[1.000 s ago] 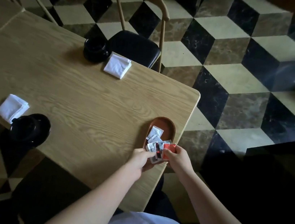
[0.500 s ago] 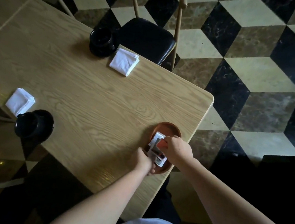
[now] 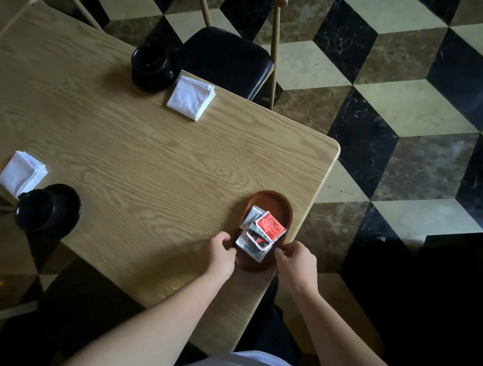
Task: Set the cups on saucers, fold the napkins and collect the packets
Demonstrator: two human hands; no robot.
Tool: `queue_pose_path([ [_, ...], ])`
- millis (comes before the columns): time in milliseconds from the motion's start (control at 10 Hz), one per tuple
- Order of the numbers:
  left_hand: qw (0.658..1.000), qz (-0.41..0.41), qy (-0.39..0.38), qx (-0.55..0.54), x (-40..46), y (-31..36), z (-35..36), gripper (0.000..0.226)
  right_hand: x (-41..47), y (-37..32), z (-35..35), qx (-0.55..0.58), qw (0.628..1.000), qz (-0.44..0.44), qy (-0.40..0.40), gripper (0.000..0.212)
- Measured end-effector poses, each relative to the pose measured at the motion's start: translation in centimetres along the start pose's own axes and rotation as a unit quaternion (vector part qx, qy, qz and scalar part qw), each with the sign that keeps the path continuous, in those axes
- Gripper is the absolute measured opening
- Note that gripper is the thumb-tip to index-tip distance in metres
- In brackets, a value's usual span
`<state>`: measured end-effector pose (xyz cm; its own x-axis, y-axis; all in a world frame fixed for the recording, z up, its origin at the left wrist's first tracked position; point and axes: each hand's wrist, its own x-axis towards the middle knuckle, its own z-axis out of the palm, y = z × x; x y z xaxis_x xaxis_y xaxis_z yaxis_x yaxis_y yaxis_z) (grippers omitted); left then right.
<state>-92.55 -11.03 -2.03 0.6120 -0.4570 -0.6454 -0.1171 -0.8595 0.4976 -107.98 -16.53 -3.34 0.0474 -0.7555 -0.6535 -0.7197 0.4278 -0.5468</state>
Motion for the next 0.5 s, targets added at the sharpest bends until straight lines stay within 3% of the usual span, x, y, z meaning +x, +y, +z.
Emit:
queue_pose_path([
  [400,0.998,-0.004,-0.055,0.003,-0.5,-0.7,-2.0,0.020,-1.9,0.6,1.2,0.049,0.997,0.057,0.020,0.027],
  [500,0.998,0.043,-0.046,0.030,-1.3,-2.3,-3.3,0.017,-3.4,0.9,1.7,0.076,0.994,0.069,0.042,0.032],
])
